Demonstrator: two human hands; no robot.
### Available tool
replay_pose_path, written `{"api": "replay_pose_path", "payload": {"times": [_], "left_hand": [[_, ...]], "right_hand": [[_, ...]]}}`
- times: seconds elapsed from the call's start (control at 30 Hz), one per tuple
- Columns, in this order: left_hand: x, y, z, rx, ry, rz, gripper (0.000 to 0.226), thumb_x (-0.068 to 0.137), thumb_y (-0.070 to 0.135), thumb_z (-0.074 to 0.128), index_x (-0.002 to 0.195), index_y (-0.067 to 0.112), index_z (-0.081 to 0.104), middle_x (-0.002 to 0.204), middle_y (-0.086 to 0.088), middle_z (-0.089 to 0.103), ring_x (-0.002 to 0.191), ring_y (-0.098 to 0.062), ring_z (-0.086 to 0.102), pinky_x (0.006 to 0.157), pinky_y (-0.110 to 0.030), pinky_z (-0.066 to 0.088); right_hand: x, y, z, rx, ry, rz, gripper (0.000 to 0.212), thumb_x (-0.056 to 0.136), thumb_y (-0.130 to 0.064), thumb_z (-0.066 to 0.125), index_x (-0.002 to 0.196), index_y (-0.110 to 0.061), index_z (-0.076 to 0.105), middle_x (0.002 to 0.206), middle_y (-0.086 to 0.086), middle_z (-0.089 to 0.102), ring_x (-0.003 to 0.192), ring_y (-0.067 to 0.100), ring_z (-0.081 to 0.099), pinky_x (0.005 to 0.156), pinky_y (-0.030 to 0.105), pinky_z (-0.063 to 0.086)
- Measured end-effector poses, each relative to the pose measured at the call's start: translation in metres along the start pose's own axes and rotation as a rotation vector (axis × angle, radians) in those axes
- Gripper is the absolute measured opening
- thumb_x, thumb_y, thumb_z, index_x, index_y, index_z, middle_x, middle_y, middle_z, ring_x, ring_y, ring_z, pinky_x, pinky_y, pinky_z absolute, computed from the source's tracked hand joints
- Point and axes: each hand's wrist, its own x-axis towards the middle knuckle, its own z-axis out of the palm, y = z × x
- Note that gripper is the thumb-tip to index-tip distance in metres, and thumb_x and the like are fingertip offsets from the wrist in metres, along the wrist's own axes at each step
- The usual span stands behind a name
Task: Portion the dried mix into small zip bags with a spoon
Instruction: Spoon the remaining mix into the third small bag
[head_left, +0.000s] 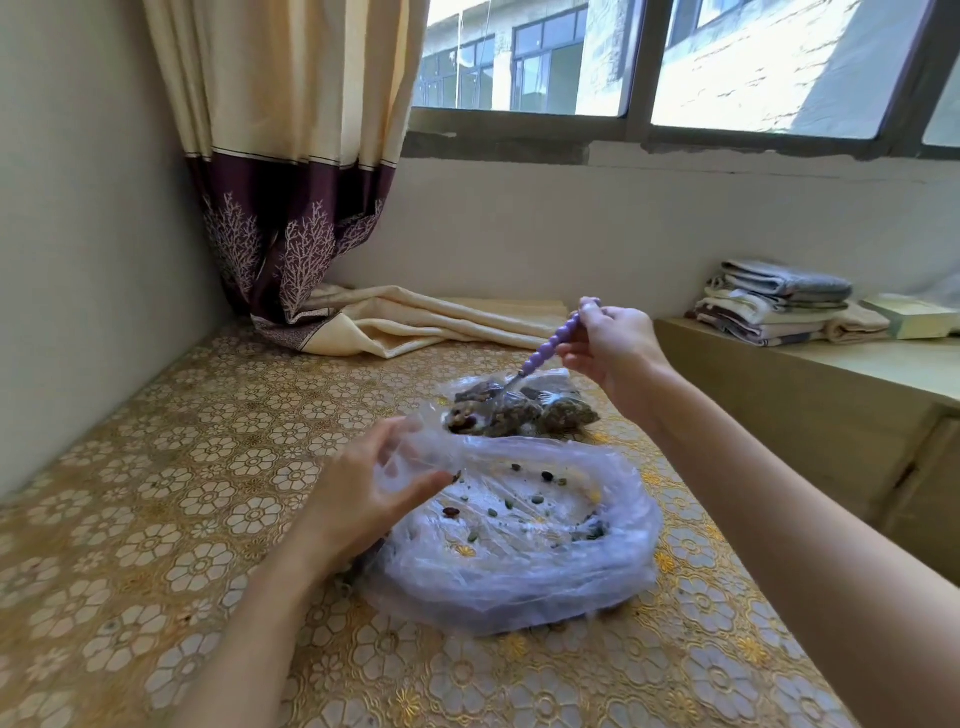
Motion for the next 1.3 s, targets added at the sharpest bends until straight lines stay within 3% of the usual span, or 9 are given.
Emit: {"api": "replay_pose_path", "payload": {"times": [0.1, 0.23, 0.37, 0.43, 0.6, 0.77, 0.83, 1.03, 1.3], "left_hand": [[0.000, 0.004, -0.001, -0.112, 0.031, -0.026, 0.085, 0.052, 0.083, 0.051, 0.122, 0.034, 0.046, 0.104, 0.018, 0.059, 0.090, -0.004, 0.059, 0.073, -0.019, 0.046], [0.000, 0.011, -0.004, -0.319, 0.116, -0.060, 0.076, 0.045, 0.088, 0.053, 0.098, 0.033, 0.053, 0.092, 0.014, 0.064, 0.078, 0.008, 0.060, 0.064, -0.005, 0.044], [0.000, 0.011, -0.008, -0.427, 0.197, -0.100, 0.080, 0.042, 0.089, 0.055, 0.102, 0.035, 0.051, 0.084, 0.015, 0.068, 0.074, -0.001, 0.064, 0.059, -0.011, 0.050], [0.002, 0.009, -0.011, -0.422, 0.217, -0.104, 0.092, 0.042, 0.090, 0.053, 0.109, 0.026, 0.053, 0.086, 0.013, 0.067, 0.079, -0.003, 0.065, 0.064, -0.014, 0.048], [0.000, 0.010, -0.015, -0.502, 0.261, -0.102, 0.091, 0.043, 0.090, 0.052, 0.105, 0.025, 0.055, 0.090, 0.012, 0.064, 0.073, 0.011, 0.060, 0.065, -0.003, 0.043], [0.000, 0.001, -0.019, -0.652, 0.384, -0.145, 0.102, 0.049, 0.082, 0.061, 0.118, 0.007, 0.054, 0.082, 0.011, 0.064, 0.075, -0.005, 0.061, 0.085, -0.029, 0.048], [0.001, 0.001, -0.019, -0.668, 0.382, -0.154, 0.103, 0.048, 0.081, 0.063, 0.119, 0.007, 0.054, 0.085, 0.009, 0.065, 0.076, -0.006, 0.061, 0.086, -0.031, 0.047], [0.002, 0.001, -0.015, -0.611, 0.364, -0.149, 0.094, 0.048, 0.082, 0.060, 0.112, 0.013, 0.057, 0.085, 0.008, 0.067, 0.072, 0.000, 0.062, 0.068, -0.012, 0.048], [0.003, -0.005, -0.011, -0.639, 0.335, -0.165, 0.071, 0.052, 0.079, 0.062, 0.100, 0.028, 0.057, 0.081, 0.013, 0.068, 0.071, -0.001, 0.059, 0.075, -0.024, 0.044]], "right_hand": [[-0.013, -0.004, 0.020, 0.006, -0.128, -0.106, 0.030, 0.101, -0.016, 0.039, 0.077, -0.004, 0.051, 0.058, 0.007, 0.060, 0.043, 0.010, 0.060, 0.046, 0.018, 0.051], [-0.029, -0.010, 0.039, -0.042, -0.308, -0.333, 0.018, 0.100, -0.011, 0.039, 0.086, -0.007, 0.049, 0.054, 0.000, 0.064, 0.051, 0.015, 0.064, 0.049, 0.022, 0.051], [-0.042, -0.018, 0.047, -0.060, -0.359, -0.508, 0.019, 0.099, -0.006, 0.039, 0.083, -0.011, 0.049, 0.058, -0.001, 0.063, 0.055, 0.019, 0.065, 0.052, 0.026, 0.052], [-0.045, -0.022, 0.045, 0.012, -0.349, -0.524, 0.019, 0.099, -0.005, 0.038, 0.084, -0.009, 0.049, 0.059, -0.001, 0.063, 0.053, 0.014, 0.065, 0.051, 0.023, 0.052], [-0.045, -0.025, 0.024, 0.165, -0.208, -0.404, 0.019, 0.101, -0.009, 0.035, 0.088, -0.008, 0.049, 0.064, 0.003, 0.065, 0.059, 0.016, 0.066, 0.057, 0.025, 0.054], [-0.037, -0.003, -0.010, 0.057, -0.075, -0.261, 0.024, 0.102, -0.013, 0.033, 0.085, -0.010, 0.050, 0.057, -0.002, 0.061, 0.054, 0.012, 0.061, 0.052, 0.021, 0.048], [-0.033, 0.013, -0.026, -0.046, -0.049, -0.198, 0.023, 0.101, -0.013, 0.035, 0.086, -0.010, 0.051, 0.063, 0.003, 0.057, 0.051, 0.009, 0.057, 0.049, 0.020, 0.044], [-0.025, 0.043, -0.059, -0.285, -0.057, -0.045, 0.023, 0.101, -0.012, 0.035, 0.087, -0.010, 0.053, 0.064, 0.005, 0.056, 0.043, 0.007, 0.053, 0.044, 0.020, 0.038], [-0.043, 0.051, -0.059, -0.340, -0.193, -0.015, 0.025, 0.100, -0.013, 0.040, 0.081, -0.008, 0.055, 0.059, 0.005, 0.058, 0.045, 0.011, 0.054, 0.042, 0.021, 0.042]]}}
